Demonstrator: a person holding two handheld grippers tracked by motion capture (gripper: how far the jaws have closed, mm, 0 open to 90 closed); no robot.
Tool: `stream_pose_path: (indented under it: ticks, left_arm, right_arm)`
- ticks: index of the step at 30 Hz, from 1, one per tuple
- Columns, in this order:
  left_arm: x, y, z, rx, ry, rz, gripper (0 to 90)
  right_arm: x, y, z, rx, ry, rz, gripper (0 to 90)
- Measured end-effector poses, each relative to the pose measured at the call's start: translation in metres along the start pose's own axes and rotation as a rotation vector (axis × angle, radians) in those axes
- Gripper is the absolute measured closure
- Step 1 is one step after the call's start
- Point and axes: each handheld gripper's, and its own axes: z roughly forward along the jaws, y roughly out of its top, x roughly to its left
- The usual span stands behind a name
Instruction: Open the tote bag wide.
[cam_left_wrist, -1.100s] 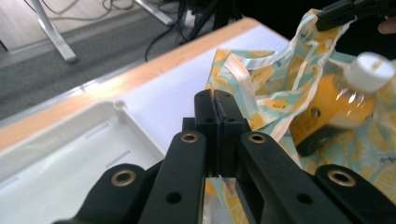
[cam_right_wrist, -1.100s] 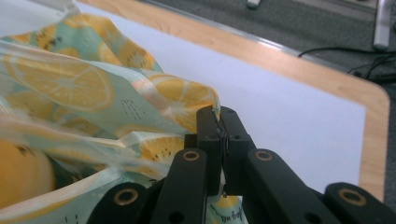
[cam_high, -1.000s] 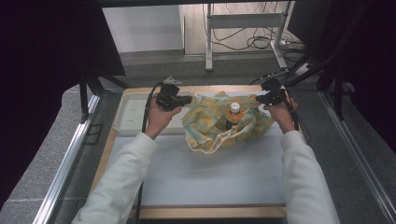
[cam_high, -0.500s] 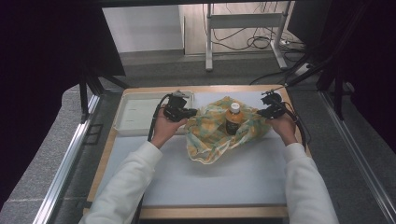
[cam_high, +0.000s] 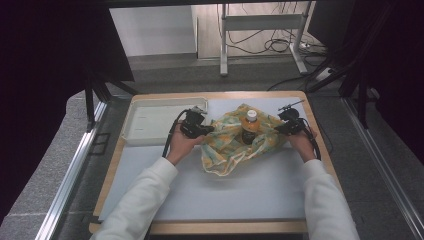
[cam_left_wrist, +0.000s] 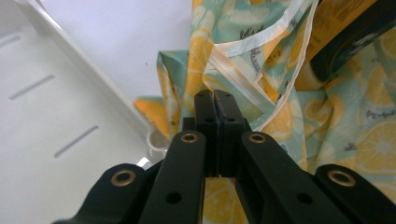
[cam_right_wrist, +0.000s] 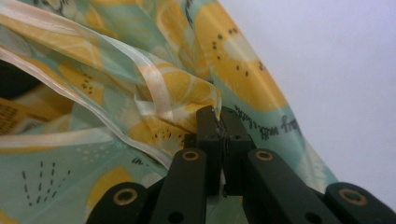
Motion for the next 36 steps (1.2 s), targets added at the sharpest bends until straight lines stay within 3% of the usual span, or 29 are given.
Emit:
stream_pose_path:
  ticks: [11, 22, 24, 26, 27, 30, 33, 36]
  left_arm:
    - [-0.010, -0.009, 0.015, 0.044, -0.020, 0.021, 89.9]
    - [-0.018, -0.012, 0.021, 0.058, -0.028, 0.033, 89.5]
    - [-0.017, -0.011, 0.017, 0.029, -0.030, 0.028, 87.4]
    - [-0.017, -0.009, 0.008, -0.010, -0.014, 0.030, 71.8]
    - [-0.016, -0.007, 0.003, -0.032, 0.001, 0.044, 71.8]
    - [-0.016, -0.003, -0.018, -0.121, 0.020, 0.055, 57.3]
    - [-0.015, 0.001, -0.042, -0.196, 0.024, 0.049, 50.5]
    - [-0.015, 0.002, -0.063, -0.258, -0.009, 0.037, 54.6]
  right_arm:
    - [0.000, -0.008, 0.005, 0.034, -0.010, -0.007, 87.8]
    - [0.000, -0.012, 0.001, 0.024, -0.018, -0.022, 86.1]
    - [0.000, -0.011, -0.003, 0.006, -0.024, -0.033, 80.0]
    - [-0.001, -0.011, -0.016, -0.058, -0.027, -0.029, 62.7]
    - [-0.001, -0.011, -0.016, -0.058, -0.027, -0.029, 62.7]
    - [-0.003, -0.010, -0.033, -0.114, -0.002, -0.011, 46.5]
    - [-0.003, -0.009, -0.054, -0.160, -0.021, -0.015, 43.1]
    - [-0.003, -0.008, -0.074, -0.213, -0.002, -0.005, 43.1]
